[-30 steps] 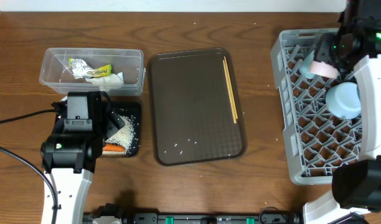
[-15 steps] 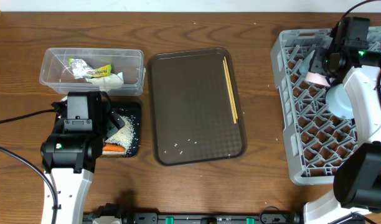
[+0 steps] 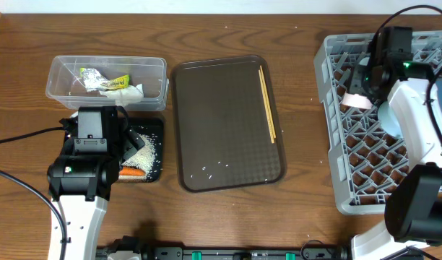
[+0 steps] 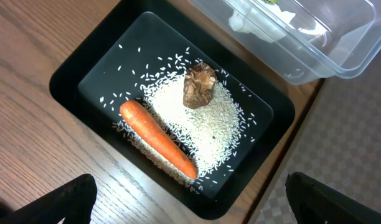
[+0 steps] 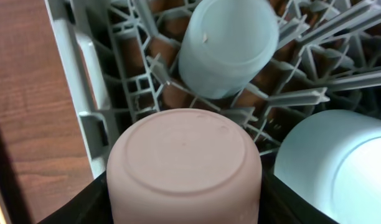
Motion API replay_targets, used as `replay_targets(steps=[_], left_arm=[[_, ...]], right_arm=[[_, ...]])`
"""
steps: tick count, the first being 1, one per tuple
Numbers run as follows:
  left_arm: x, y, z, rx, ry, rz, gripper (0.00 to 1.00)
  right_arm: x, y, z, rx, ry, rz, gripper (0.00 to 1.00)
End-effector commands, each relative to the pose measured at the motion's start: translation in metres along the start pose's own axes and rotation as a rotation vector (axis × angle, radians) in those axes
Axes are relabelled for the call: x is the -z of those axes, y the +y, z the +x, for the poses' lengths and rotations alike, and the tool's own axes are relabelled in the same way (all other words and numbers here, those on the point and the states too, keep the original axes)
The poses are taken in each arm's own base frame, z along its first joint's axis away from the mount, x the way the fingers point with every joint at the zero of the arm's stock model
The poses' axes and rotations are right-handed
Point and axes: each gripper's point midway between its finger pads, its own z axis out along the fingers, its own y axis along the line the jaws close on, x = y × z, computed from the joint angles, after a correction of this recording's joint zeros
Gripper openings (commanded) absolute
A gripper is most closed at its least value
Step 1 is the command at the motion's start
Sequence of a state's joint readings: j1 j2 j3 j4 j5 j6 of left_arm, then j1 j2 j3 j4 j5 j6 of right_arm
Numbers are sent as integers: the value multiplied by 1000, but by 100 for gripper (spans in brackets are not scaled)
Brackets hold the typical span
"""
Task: Sort waste into correct bins and load items into the dishwasher rack
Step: 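Lower the pink cup into the rack and open the right gripper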
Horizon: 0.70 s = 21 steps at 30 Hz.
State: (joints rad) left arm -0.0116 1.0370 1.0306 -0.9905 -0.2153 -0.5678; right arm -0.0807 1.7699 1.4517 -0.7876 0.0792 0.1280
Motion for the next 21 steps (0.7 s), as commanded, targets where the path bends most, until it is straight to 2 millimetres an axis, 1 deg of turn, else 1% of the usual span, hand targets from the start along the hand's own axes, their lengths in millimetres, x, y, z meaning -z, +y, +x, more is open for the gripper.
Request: replay_targets(steps=[1,6,8,9,13,14,17,19,21], left_arm=[[-1,1,1,-9,4,-5,98],[-1,1,1,-10,4,-5,98],[-1,1,1,-9,4,-5,98],[-1,1,1,-9,4,-5,98],[-1,1,1,-9,4,-5,98],[-1,1,1,-9,4,-5,98],[-1,1,1,-9,4,-5,98],[-1,1,1,-9,4,-5,98],[-1,1,1,-10,4,-5,98]], right_arm=[[-1,8,8,32,14,-3,49],[-1,7,10,37,22,13,50],[-1,6,12,38,31,14,54],[-1,6,14,38,38,15,59],[2,5,20,24,67,19,73],[5,5,21,15,75,21,75],[15,4,23,-11,89,23,78],[26,4,21,-19,86,19,78],[41,4,19,-27,70,8,78]])
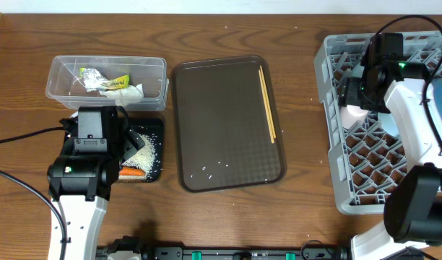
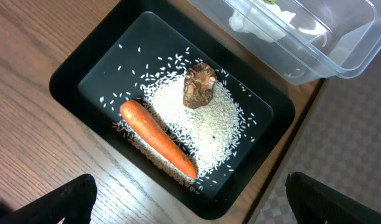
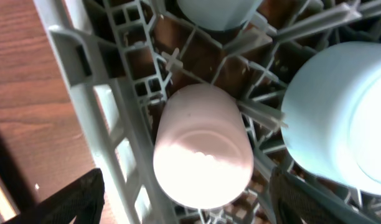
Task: Sort waste into correct bins and load items into the dishwasher rack
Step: 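Lower the pink cup into the rack and open the right gripper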
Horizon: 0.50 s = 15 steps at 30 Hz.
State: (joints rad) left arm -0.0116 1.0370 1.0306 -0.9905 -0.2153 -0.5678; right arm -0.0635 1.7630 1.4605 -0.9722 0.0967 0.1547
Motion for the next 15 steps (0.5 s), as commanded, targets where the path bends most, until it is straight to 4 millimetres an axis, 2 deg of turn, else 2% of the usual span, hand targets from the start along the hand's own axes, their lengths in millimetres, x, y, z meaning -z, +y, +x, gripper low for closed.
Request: replay_targets(steps=[1,5,11,13,15], left_arm=[[-1,1,1,-9,4,-5,98],[-1,1,1,-9,4,-5,98],[-1,1,1,-10,4,-5,98],[-1,1,1,-9,4,-5,98],[-1,1,1,-9,4,-5,98]], right_arm=[[45,6,-16,-30,-101,-42,78],[91,25,-17,-24,-176,-187,78],[173,82,-7,70,-314,-531,77],[190,97,0,116,-345,-580,77],[199,114,9,167,-353,-601,77]])
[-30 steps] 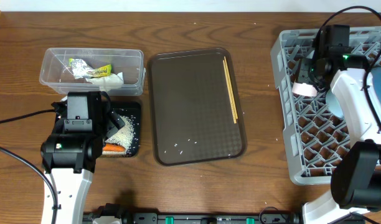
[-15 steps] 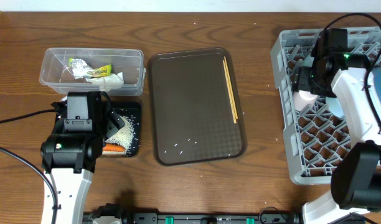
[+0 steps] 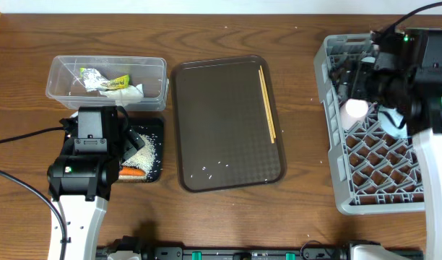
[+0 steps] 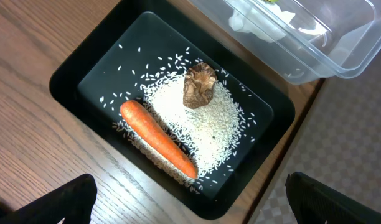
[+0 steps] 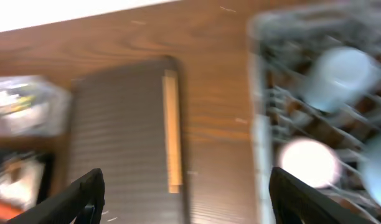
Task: Sort waste into correct bins and load items into the dishwasher rack
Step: 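Lower the pink cup into the rack and open the right gripper, then move the right gripper back over the wooden chopsticks on the tray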
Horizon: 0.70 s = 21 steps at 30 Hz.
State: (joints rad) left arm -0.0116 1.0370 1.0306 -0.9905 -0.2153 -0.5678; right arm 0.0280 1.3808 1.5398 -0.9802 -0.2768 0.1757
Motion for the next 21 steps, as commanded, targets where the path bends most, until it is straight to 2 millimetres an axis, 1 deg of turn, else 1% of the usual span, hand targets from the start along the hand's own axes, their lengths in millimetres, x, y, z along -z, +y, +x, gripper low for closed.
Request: replay_targets(steps=[1,4,6,8,10,14,16,17,20,21], left_arm=[[-1,1,1,-9,4,-5,98],[-1,1,1,-9,4,-5,98],[-1,1,1,-9,4,-5,98],[-1,1,1,-9,4,-5,98],[-1,1,1,-9,4,-5,98],[-1,1,1,-9,4,-5,98],[-1,1,1,-9,4,-5,98],[-1,1,1,-9,4,-5,98],[-1,1,1,-9,4,-5,98],[-1,1,1,-9,4,-5,98]], right_arm=[[1,48,11,56,34,-148,77],[-10,77,24,122,75,-194,74],[-24,88,32,158,100,-176,70],[-44,90,40,150,128,-98,66],[-68,94,48,156,156,-40,60],[-124,117,74,173,234,-38,59],[-152,117,86,150,264,5,60],[-166,112,93,135,275,46,60],[-203,87,112,77,314,186,60],[-210,85,117,78,328,193,60]])
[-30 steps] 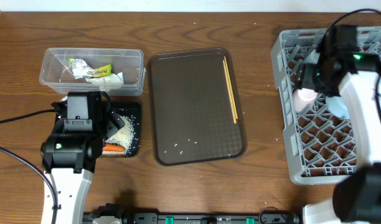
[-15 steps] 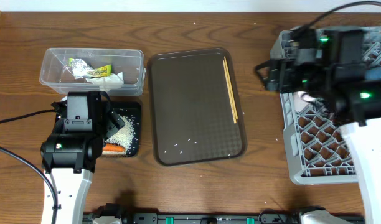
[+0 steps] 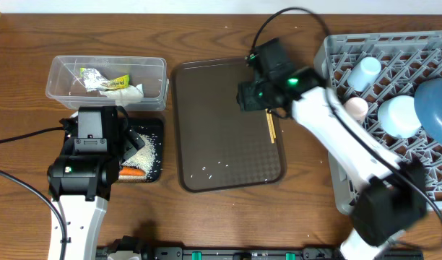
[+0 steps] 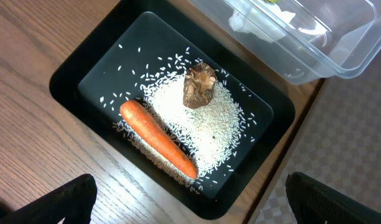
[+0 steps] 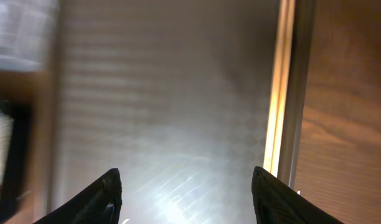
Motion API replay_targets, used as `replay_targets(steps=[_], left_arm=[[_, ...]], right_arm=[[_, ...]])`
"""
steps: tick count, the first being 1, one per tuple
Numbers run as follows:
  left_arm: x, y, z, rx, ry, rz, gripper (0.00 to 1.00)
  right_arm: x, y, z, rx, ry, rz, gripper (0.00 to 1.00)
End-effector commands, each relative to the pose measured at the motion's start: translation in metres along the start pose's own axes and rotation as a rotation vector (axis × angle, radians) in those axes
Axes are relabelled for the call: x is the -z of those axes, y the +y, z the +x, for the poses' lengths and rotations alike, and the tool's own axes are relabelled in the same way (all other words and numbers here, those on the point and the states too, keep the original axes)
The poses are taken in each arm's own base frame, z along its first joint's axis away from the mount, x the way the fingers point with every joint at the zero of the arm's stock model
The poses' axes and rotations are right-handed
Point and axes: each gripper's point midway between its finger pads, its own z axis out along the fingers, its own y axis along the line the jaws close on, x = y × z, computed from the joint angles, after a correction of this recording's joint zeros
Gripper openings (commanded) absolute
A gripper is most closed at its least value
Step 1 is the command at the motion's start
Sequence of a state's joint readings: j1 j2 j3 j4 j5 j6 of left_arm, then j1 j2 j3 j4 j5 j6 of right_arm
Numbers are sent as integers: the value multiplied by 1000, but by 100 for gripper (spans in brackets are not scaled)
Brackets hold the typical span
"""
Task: Sort waste into correct bins and load items into the dishwasher rack
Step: 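Move the right gripper back over the wooden chopsticks on the tray, then lower the right gripper and grasp the wooden chopsticks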
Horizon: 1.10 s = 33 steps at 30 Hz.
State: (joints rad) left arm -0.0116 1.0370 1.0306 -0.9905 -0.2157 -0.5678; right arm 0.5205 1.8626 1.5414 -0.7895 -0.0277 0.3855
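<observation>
A pair of wooden chopsticks (image 3: pixel 269 110) lies along the right side of the brown tray (image 3: pixel 221 123); the right wrist view shows the chopsticks (image 5: pixel 279 93) blurred by the tray's rim. My right gripper (image 5: pixel 189 198) hangs open and empty over the tray's upper right, just left of them. A pink cup (image 3: pixel 356 107) stands upside down in the grey dishwasher rack (image 3: pixel 329 155). My left gripper (image 4: pixel 190 205) is open over the black bin (image 4: pixel 72 71), which holds rice, a carrot (image 4: pixel 158 139) and a brown scrap (image 4: pixel 198 84).
A clear bin (image 3: pixel 62 66) with wrappers sits at the far left, touching the black bin (image 3: pixel 157 124). The rack also holds a white cup (image 3: pixel 366 73), a pale bowl (image 3: pixel 399 115) and a blue bowl (image 3: pixel 435 97). A few rice grains lie on the tray's near end.
My right arm has moved left, from over the rack's left edge to above the tray's upper right beside the chopsticks. The left arm and both bins are unchanged.
First the pink cup sat between my right fingers at the rack's left side. Then it stood in the rack with the gripper open above it. After that the gripper was higher, facing the tray, and now it hangs over the tray. The left arm stayed still.
</observation>
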Motion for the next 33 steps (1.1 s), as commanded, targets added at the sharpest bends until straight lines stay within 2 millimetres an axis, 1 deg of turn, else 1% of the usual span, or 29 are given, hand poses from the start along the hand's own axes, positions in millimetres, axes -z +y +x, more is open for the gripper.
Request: replay_targets(steps=[1,3,5,8,13,18,21,25,27,33], left_arm=[[-1,1,1,-9,4,-5,98],[-1,1,1,-9,4,-5,98],[-1,1,1,-9,4,-5,98],[-1,1,1,-9,4,-5,98],[-1,1,1,-9,4,-5,98],[-1,1,1,-9,4,-5,98],[-1,1,1,-9,4,-5,98],[-1,1,1,-9,4,-5,98],[-1,1,1,-9,4,-5,98],[-1,1,1,-9,5,-5,98]], right_arm=[[-35,-24,6,-93,26,130,60],[-53,-27,14,-97,63,142,60],[-66,-30,21,-96,91,151,60],[-76,-32,28,-95,117,158,60],[-78,-33,30,-96,124,163,61],[-78,-43,32,-136,124,214,61],[-83,-44,34,-135,133,219,63],[-96,-47,43,-121,163,231,66],[-102,-51,47,-115,179,242,67],[-104,-55,49,-113,189,249,67]])
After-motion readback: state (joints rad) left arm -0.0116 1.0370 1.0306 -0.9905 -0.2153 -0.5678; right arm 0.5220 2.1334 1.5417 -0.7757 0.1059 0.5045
